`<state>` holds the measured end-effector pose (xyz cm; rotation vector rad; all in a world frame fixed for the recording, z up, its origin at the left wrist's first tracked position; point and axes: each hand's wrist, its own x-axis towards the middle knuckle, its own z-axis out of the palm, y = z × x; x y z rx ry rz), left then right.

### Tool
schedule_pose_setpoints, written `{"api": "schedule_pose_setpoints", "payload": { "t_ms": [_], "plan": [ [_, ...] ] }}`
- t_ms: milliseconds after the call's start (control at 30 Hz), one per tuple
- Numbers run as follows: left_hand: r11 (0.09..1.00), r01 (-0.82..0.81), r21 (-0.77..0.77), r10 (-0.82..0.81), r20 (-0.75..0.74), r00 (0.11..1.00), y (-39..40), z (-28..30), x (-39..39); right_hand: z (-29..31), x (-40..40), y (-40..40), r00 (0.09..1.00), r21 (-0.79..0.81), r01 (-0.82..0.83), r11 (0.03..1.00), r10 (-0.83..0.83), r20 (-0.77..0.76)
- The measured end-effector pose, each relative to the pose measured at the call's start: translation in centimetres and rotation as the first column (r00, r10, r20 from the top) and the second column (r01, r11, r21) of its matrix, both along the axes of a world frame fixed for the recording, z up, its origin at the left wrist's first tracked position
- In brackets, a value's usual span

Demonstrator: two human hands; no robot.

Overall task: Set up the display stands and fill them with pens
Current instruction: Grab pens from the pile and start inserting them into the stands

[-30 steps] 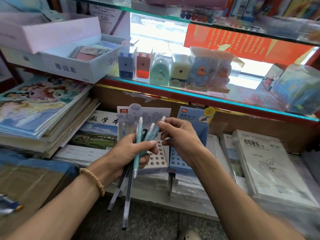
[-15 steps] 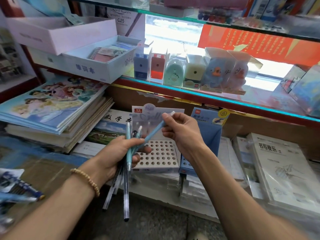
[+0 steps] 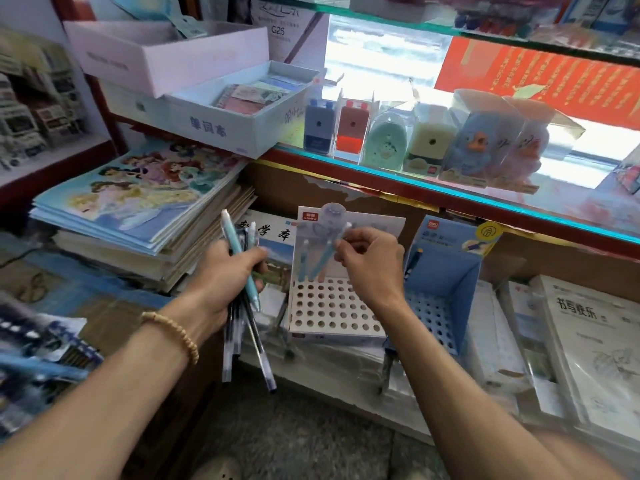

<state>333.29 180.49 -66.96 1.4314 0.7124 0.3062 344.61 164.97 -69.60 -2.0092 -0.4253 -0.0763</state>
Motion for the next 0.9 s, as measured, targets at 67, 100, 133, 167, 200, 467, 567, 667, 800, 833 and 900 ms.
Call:
{"api": "schedule_pose_setpoints", "payload": {
  "t_ms": [67,100,133,167,200,467,567,667,800,833,900],
  "plan": [
    [0.999,-0.033,0.042,0.032,0.025,0.999,0.3,0.0,0.4,-0.8,0.4,0.5,0.999,-0.034,0.030,0.999,-0.028,0.043],
    [0.997,-0.052,0.052,0.050,0.035,0.998,0.5,0.0,0.6,-1.1,0.6,0.7,0.998,-0.046,0.037,0.998,-0.034,0.047],
    [0.996,-0.070,0.054,0.068,0.043,0.997,0.7,0.0,0.7,-1.4,0.7,0.9,0.998,-0.061,0.039,0.997,-0.036,0.046],
    [0.995,-0.088,0.051,0.086,0.050,0.995,0.9,-0.1,0.9,-1.8,0.8,1.0,0.998,-0.075,0.039,0.996,-0.036,0.046],
    [0.993,-0.106,0.047,0.103,0.057,0.993,1.1,-0.1,1.0,-2.1,0.9,1.2,0.998,-0.084,0.039,0.996,-0.035,0.048],
    [0.986,-0.148,0.076,0.144,0.056,0.988,2.2,-0.4,1.6,-2.4,1.4,2.2,0.996,-0.209,-0.039,0.977,0.055,0.072],
    [0.985,-0.163,0.062,0.159,0.062,0.985,2.3,-0.4,1.7,-2.7,1.5,2.9,0.994,-0.234,-0.105,0.967,0.109,0.004],
    [0.986,-0.165,0.032,0.163,0.078,0.984,2.3,-0.3,1.7,-2.7,1.6,3.5,0.998,-0.216,-0.065,0.974,0.067,0.003],
    [0.989,-0.143,0.038,0.140,0.084,0.987,2.3,-0.1,1.5,-3.4,1.4,4.3,0.999,-0.254,0.000,0.967,0.009,0.035],
    [0.989,-0.142,0.037,0.139,0.087,0.987,2.4,-0.1,1.5,-3.7,1.3,4.4,0.999,-0.272,0.010,0.962,0.000,0.037],
    [0.990,-0.138,0.037,0.135,0.087,0.987,2.4,-0.1,1.5,-4.3,1.1,4.6,0.999,-0.286,0.026,0.958,-0.015,0.037]
  ]
}}
